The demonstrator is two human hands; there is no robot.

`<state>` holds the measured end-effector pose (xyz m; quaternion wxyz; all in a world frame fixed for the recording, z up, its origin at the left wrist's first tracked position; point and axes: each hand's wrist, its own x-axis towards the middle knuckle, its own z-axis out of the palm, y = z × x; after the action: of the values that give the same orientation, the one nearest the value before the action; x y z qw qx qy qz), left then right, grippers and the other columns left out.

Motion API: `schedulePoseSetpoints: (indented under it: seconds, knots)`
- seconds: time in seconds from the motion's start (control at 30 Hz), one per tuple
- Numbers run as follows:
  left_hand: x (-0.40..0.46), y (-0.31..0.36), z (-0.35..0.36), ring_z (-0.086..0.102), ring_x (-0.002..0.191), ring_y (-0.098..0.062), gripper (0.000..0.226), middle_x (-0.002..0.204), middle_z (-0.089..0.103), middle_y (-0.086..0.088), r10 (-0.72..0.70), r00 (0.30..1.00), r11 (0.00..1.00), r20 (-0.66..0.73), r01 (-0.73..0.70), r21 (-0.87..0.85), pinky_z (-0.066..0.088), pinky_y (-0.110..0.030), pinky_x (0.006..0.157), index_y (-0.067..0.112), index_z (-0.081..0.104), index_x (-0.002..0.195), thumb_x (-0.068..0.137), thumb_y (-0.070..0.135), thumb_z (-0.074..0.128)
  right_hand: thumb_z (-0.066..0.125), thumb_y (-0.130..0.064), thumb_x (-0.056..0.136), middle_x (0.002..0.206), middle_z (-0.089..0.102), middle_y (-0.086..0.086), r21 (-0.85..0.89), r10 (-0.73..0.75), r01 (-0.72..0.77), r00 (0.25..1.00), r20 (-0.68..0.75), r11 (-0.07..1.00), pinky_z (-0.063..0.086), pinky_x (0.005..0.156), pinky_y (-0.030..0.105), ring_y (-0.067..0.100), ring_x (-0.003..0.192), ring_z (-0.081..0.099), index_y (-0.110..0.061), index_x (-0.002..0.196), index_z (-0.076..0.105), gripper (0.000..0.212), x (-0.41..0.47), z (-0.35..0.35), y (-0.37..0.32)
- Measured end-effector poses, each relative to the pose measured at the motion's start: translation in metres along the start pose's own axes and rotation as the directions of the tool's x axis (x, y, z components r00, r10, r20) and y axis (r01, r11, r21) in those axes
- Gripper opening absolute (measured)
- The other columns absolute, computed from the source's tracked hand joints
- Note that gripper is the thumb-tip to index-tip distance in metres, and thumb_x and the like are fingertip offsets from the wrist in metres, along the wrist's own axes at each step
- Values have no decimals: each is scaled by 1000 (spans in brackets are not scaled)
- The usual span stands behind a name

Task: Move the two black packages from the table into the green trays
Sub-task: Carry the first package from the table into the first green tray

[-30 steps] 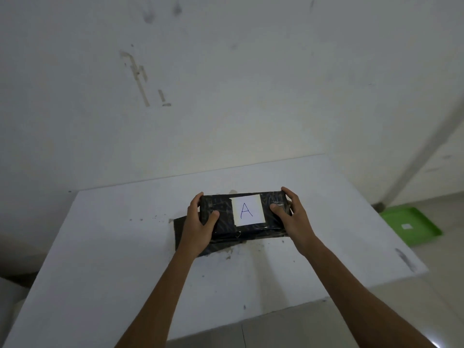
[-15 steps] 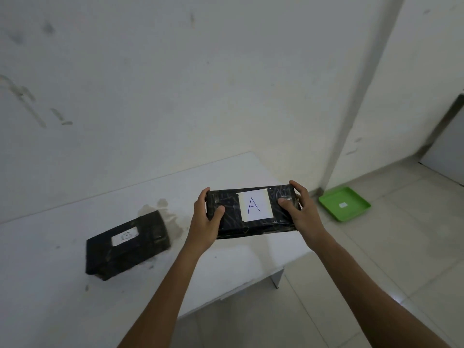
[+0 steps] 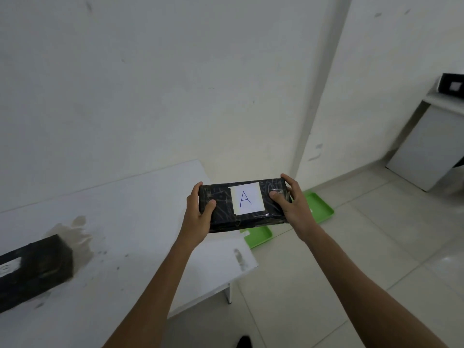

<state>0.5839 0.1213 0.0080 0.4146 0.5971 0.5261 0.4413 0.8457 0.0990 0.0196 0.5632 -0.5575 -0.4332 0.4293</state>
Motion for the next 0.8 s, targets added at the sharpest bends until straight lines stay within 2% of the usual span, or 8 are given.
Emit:
schedulePoseSetpoints:
  seconds: [0.17, 0.27, 0.37, 0.43, 0.53, 0.6, 0.67, 0.8]
  knots:
    - [66, -6, 67, 47, 121, -10, 57, 134, 38, 6, 17, 999, 1000, -30, -17, -12, 41, -36, 108, 26, 27, 150, 98, 26, 51, 75, -22, 93, 129, 61, 1, -22, 19, -18, 1000, 3, 1000, 60, 68, 18, 3, 98, 71, -36, 145, 50, 60, 82, -46, 15]
    - [111, -11, 102, 47, 125, -15, 57, 134, 38, 3, -24, 999, 999, -42, 23, -25, 42, -45, 109, 25, 28, 150, 98, 24, 51, 74, -21, 93, 132, 61, 3, -42, 42, -41, 999, 15, 998, 61, 71, 21, 11, 106, 70, -35, 146, 49, 60, 135, -66, 20]
    - [154, -11, 128, 46, 128, -21, 58, 137, 38, -2, -36, 999, 999, -39, 35, -11, 43, -49, 107, 27, 26, 150, 98, 27, 50, 74, -21, 94, 135, 60, 6, -62, 47, -45, 998, 30, 997, 65, 82, 32, 21, 118, 67, -34, 147, 47, 60, 187, -82, 22]
    - [180, -10, 142, 46, 129, -20, 58, 138, 38, -2, -45, 998, 999, -40, 45, 0, 42, -49, 108, 27, 25, 150, 98, 28, 50, 73, -21, 94, 136, 59, 5, -65, 57, -54, 997, 42, 996, 64, 86, 34, 22, 120, 66, -32, 148, 47, 61, 218, -90, 24]
    - [215, -8, 160, 44, 126, -13, 58, 139, 38, 1, -46, 997, 998, -60, 48, 36, 39, -43, 110, 27, 24, 150, 98, 30, 50, 73, -21, 94, 136, 59, 5, -45, 77, -74, 995, 70, 996, 62, 75, 23, 18, 117, 67, -33, 148, 47, 61, 263, -99, 31]
    - [238, -13, 172, 42, 124, -9, 59, 141, 38, 1, -57, 995, 996, -86, 63, 65, 38, -34, 108, 26, 24, 151, 98, 30, 50, 73, -20, 94, 136, 59, 6, -45, 89, -85, 991, 101, 995, 62, 73, 21, 18, 117, 66, -34, 147, 47, 61, 296, -104, 40]
    - [258, -21, 185, 41, 125, -8, 60, 146, 38, -3, -84, 990, 992, -113, 95, 87, 36, -30, 106, 26, 24, 152, 98, 31, 50, 73, -20, 94, 136, 58, 7, -62, 105, -98, 985, 134, 993, 63, 79, 26, 22, 120, 65, -34, 147, 46, 61, 328, -108, 50]
    - [294, -44, 212, 33, 131, -3, 65, 155, 33, -3, -140, 972, 979, -191, 164, 119, 31, -26, 107, 23, 20, 154, 98, 34, 51, 73, -21, 95, 137, 57, 8, -112, 141, -120, 967, 211, 987, 59, 99, 46, 26, 127, 61, -30, 150, 43, 64, 385, -111, 78]
